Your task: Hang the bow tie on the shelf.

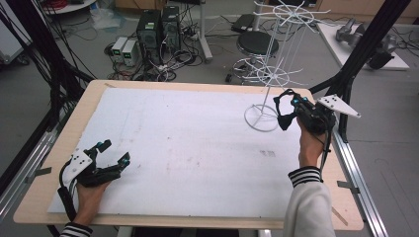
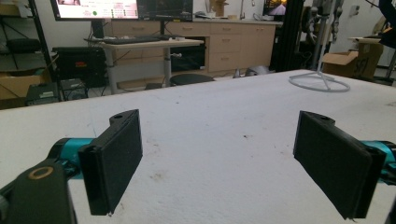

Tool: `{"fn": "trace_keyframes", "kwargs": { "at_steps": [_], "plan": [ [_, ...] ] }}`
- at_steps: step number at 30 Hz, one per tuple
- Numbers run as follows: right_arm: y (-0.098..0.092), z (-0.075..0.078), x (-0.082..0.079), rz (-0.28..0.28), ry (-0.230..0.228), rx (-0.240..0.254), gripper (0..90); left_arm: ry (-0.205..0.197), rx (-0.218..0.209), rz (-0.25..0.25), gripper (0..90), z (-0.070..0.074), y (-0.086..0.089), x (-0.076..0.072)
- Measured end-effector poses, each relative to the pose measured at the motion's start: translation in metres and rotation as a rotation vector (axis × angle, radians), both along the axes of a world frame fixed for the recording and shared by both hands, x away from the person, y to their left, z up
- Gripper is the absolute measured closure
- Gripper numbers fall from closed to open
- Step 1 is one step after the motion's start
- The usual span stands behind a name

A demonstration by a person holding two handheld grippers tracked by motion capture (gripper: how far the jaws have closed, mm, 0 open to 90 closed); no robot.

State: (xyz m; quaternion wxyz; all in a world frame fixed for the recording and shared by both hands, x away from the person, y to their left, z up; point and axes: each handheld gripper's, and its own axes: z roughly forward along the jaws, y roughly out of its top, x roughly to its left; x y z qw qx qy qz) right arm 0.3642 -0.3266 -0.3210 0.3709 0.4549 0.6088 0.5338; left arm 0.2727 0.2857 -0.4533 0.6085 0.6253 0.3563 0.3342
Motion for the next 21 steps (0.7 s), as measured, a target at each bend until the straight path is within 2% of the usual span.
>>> {"fn": "trace_keyframes", "kwargs": {
  "at_steps": [21],
  "plan": [
    [0.011,-0.013,0.009,0.010,0.061,-0.026,86.8,-0.001,0.000,0.000,16.0,0.000,0.000,0.000]
  ]
}}
